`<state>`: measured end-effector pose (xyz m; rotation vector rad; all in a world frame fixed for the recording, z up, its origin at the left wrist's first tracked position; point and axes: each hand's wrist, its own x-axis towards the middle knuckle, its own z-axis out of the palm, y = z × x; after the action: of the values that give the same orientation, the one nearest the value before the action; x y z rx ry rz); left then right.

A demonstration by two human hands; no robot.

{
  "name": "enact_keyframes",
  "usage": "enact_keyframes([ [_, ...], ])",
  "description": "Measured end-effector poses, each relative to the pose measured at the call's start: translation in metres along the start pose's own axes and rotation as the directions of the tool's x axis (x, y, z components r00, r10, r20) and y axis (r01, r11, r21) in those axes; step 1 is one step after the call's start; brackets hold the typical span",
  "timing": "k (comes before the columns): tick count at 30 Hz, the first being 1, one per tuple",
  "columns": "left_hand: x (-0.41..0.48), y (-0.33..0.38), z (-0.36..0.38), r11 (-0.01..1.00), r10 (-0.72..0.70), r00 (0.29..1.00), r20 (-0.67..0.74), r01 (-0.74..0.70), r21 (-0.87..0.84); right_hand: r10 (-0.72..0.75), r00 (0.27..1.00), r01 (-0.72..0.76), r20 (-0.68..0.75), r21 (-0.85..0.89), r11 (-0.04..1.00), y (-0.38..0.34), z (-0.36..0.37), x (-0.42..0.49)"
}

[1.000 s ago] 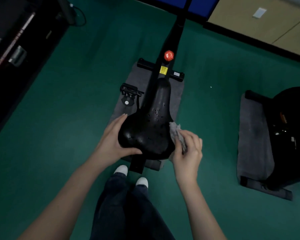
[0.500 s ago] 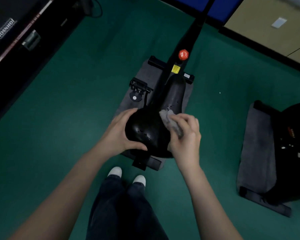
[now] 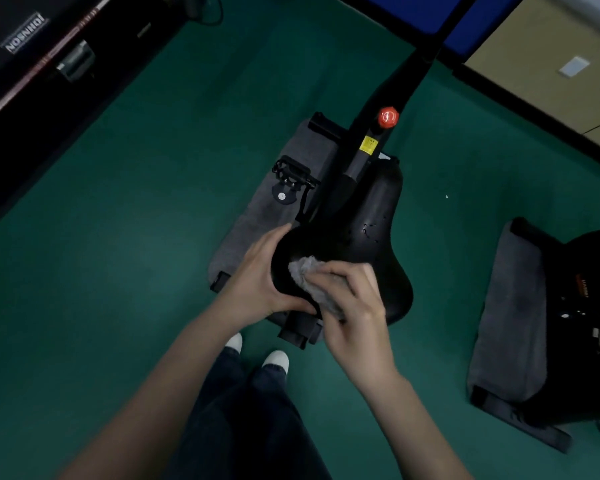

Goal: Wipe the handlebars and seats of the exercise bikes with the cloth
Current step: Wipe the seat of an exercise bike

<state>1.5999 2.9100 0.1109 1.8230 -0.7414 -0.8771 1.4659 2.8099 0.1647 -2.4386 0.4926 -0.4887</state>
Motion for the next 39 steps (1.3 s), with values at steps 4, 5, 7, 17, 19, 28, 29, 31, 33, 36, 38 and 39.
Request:
enact_keyframes([
  [4, 0.0, 0.0, 0.0, 1.0, -0.02, 1.0, 0.002, 0.02, 0.001, 0.05, 0.995, -0.054, -0.084, -0.048, 0.997, 0.006, 0.001, 0.009],
  [5, 0.0, 0.0, -0.001, 1.0, -0.016, 1.0, 0.007, 0.016, 0.011, 0.098, 0.984, -0.108, -0.15, -0.062, 0.992, 0.008, 0.001, 0.006],
  [7, 0.001, 0.0, -0.001, 1.0, -0.008, 1.0, 0.013, 0.008, 0.026, 0.195, 0.942, -0.219, -0.275, -0.061, 0.974, 0.007, 0.003, -0.007],
  [17, 0.003, -0.006, 0.002, 1.0, -0.016, 1.0, -0.009, 0.016, -0.001, 0.035, 0.995, -0.04, -0.09, -0.052, 0.998, -0.015, 0.018, 0.005],
  [19, 0.004, -0.006, 0.002, 1.0, -0.019, 1.0, -0.016, 0.019, 0.006, 0.004, 1.0, -0.006, -0.026, -0.091, 0.996, -0.01, 0.014, 0.023],
  [28, 0.004, -0.005, -0.001, 0.999, 0.009, 1.0, 0.006, -0.01, 0.045, 0.175, 0.976, -0.189, -0.127, -0.11, 0.976, 0.003, 0.002, 0.033],
  [29, 0.005, -0.004, -0.002, 0.999, 0.011, 1.0, 0.009, -0.011, 0.047, 0.146, 0.986, -0.155, -0.084, -0.101, 0.983, -0.001, 0.004, 0.034],
  [31, 0.005, -0.003, -0.003, 0.998, 0.028, 1.0, 0.013, -0.028, 0.049, 0.099, 0.995, -0.096, 0.025, -0.094, 0.991, -0.004, 0.005, 0.046],
  [33, 0.005, -0.001, -0.005, 0.998, 0.043, 0.999, 0.023, -0.044, 0.048, 0.079, 0.987, -0.062, 0.143, -0.116, 0.991, -0.001, 0.004, 0.066],
  [36, 0.006, -0.004, -0.008, 0.998, 0.031, 0.999, 0.042, -0.033, 0.046, 0.123, 0.977, -0.087, 0.176, -0.202, 0.976, 0.011, -0.002, 0.087],
  [38, 0.006, -0.005, -0.009, 0.999, 0.014, 0.999, 0.052, -0.017, 0.047, 0.162, 0.982, -0.135, 0.102, -0.236, 0.962, 0.016, -0.007, 0.083],
  [39, 0.006, -0.005, -0.009, 0.999, 0.012, 0.999, 0.053, -0.015, 0.049, 0.165, 0.984, -0.147, 0.063, -0.233, 0.961, 0.014, -0.007, 0.078],
])
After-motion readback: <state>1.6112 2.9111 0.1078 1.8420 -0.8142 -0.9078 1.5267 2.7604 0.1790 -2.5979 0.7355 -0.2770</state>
